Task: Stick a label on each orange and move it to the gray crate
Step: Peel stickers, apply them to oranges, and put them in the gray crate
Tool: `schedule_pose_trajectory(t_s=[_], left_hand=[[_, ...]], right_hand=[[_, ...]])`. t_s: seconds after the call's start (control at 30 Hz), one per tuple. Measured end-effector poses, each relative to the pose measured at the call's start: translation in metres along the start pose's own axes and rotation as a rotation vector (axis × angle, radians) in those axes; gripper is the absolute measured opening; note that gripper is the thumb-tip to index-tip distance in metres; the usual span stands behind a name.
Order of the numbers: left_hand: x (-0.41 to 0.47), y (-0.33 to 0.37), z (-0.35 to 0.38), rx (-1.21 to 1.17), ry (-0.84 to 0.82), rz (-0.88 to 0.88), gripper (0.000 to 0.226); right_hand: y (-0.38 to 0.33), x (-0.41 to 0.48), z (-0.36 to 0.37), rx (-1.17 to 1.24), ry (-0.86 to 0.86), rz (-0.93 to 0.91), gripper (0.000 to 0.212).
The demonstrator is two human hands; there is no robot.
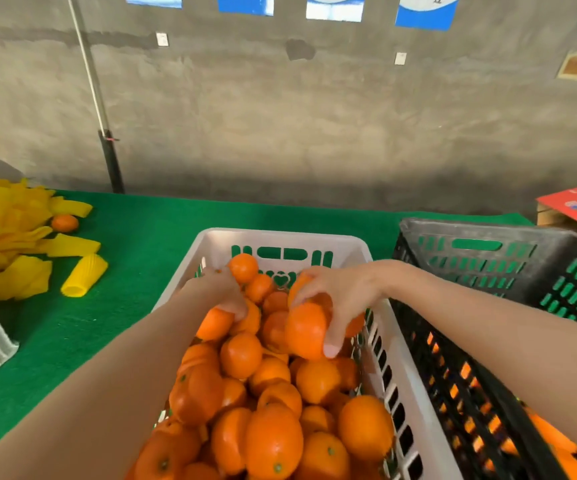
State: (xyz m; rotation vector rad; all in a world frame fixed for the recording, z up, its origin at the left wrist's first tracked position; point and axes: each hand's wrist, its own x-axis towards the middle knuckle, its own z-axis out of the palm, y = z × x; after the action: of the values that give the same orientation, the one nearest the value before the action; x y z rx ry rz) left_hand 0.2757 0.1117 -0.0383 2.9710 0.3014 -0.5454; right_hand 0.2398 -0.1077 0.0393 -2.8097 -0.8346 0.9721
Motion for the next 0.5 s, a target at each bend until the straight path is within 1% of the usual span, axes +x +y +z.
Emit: schedule_pose_trajectory(t_s=[0.03, 0.07, 0.1, 0.13, 0.17, 0.2, 0.23, 0.27, 0.3, 0.33, 0.37, 0.4, 0.43, 0.47, 0.5], left_hand=[[-0.002, 0.001, -0.002, 0.011, -0.038, -0.007, 0.087], [-0.003, 0.001, -0.003, -0.011, -0.084, 0.013, 0.082], [0.000, 0.001, -0.004, -0.043, -0.125, 0.036, 0.076], [0.005, -0.001, -0.003, -0.070, -0.149, 0.050, 0.072], [0.009, -0.001, -0.001, -0.077, -0.148, 0.060, 0.069], [0.010, -0.002, 0.003, -0.083, -0.141, 0.062, 0.069], [0.012, -0.002, 0.008, -0.091, -0.122, 0.042, 0.070], [0.012, -0.002, 0.012, -0.106, -0.079, 0.013, 0.070], [0.010, -0.002, 0.014, -0.101, -0.042, -0.003, 0.067], [0.010, -0.003, 0.016, -0.077, -0.011, -0.018, 0.059], [0.009, -0.003, 0.016, -0.057, 0.017, -0.008, 0.051], [0.003, -0.001, 0.015, -0.080, 0.049, -0.001, 0.046], [0.003, 0.001, 0.014, -0.125, 0.071, -0.001, 0.045], [0.000, 0.001, 0.014, -0.118, 0.062, 0.004, 0.046], [0.002, 0.000, 0.016, -0.095, 0.076, 0.034, 0.049]], right_hand=[[0.004, -0.010, 0.005, -0.008, 0.013, 0.056, 0.117], [0.007, -0.020, 0.012, 0.001, 0.022, 0.121, 0.150], [0.007, -0.025, 0.020, 0.006, -0.058, 0.121, 0.160], [0.002, -0.029, 0.026, 0.009, -0.203, 0.022, 0.145], [-0.005, -0.032, 0.031, 0.047, -0.309, -0.060, 0.115], [-0.010, -0.036, 0.032, 0.128, -0.357, -0.085, 0.082], [-0.014, -0.040, 0.028, 0.261, -0.401, -0.076, 0.062], [-0.013, -0.042, 0.024, 0.383, -0.406, -0.033, 0.055], [-0.007, -0.037, 0.023, 0.469, -0.363, 0.011, 0.048], [-0.004, -0.031, 0.022, 0.443, -0.274, 0.018, 0.040], [-0.002, -0.023, 0.025, 0.371, -0.134, 0.051, 0.033], [0.000, -0.012, 0.027, 0.217, -0.003, 0.118, 0.026], [0.001, 0.000, 0.031, 0.081, 0.110, 0.176, 0.020], [0.001, 0.013, 0.035, 0.008, 0.230, 0.218, 0.017], [0.000, 0.023, 0.037, -0.009, 0.341, 0.250, 0.013]])
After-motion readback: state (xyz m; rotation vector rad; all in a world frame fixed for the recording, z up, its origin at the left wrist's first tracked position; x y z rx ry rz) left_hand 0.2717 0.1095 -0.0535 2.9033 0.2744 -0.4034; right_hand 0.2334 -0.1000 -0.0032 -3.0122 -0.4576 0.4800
